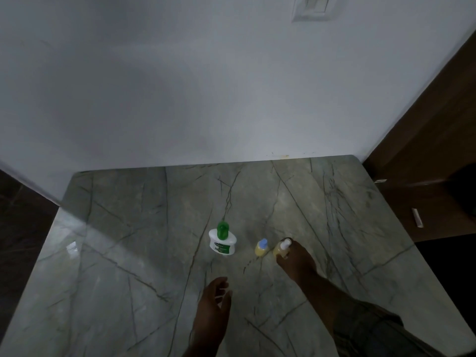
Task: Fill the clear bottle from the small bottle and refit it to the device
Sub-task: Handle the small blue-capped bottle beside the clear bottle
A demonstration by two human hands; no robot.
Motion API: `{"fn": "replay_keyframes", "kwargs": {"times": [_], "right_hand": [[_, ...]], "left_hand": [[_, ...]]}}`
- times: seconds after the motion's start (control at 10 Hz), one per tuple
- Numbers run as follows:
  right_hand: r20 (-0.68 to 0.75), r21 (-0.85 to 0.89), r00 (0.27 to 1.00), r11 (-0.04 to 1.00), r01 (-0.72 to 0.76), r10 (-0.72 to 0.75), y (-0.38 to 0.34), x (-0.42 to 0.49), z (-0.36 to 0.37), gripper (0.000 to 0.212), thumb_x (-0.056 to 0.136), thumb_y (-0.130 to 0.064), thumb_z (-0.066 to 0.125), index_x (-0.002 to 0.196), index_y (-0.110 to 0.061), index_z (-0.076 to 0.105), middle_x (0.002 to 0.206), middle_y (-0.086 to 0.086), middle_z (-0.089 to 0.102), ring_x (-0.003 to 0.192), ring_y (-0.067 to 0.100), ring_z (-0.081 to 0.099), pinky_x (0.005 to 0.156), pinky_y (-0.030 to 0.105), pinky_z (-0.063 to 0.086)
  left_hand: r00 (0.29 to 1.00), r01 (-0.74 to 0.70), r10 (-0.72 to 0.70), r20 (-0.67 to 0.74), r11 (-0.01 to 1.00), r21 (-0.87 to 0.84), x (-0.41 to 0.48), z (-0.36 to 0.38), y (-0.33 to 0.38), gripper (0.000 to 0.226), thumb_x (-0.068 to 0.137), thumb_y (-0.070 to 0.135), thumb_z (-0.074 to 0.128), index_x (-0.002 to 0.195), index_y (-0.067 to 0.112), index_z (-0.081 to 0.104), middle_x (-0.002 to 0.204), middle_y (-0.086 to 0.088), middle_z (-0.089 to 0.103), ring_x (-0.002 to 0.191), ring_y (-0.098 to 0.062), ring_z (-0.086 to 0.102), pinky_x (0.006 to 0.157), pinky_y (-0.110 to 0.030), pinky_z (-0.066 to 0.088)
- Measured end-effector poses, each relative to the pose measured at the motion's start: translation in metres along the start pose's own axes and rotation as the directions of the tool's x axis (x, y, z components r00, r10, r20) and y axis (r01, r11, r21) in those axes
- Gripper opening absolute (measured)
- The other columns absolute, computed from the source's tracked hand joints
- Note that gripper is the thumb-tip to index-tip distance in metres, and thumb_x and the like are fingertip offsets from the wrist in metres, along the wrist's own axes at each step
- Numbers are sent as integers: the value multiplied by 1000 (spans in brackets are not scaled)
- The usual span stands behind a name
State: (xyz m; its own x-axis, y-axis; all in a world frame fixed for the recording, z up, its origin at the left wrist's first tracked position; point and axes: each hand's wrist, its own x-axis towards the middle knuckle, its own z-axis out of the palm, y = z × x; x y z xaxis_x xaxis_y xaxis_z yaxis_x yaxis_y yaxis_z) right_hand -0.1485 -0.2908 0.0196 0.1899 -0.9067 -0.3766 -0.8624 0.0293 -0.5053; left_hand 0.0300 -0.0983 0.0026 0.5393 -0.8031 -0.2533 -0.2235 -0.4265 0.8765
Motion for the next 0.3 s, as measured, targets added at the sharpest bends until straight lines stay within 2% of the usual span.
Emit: {"fn": "replay_keyframes", "kwargs": {"times": [0.1,0.2,0.3], "right_hand": [[11,8,1000,1000,-3,3,-2,0,-2,29,84,-31,61,112,-25,59,109,-3,65,103,20,64,88,33,52],[56,46,998,999,17,-20,3,2,-2,44,80,-31,72,121,-23,55,116,-1,63,109,20,62,92,31,50],[21,101,999,994,44,-47,12,-6,1,68,78,-26,78,137,-17,46,133,3,54,125,22,54,103,35,46]], "left_hand": [[1000,-9,9,-3,1000,1,-1,1,3,34,88,10,69,115,29,62,103,7,69,93,-9,66,82,-26,55],[999,-30,31,-17,1000,6,0,-1,5,33,88,10,68,115,27,62,103,8,68,93,-9,66,83,-29,56],[998,-35,34,-54,999,-5,-1,-5,11,30,92,9,63,115,28,61,107,6,68,95,-8,65,83,-28,55]]}}
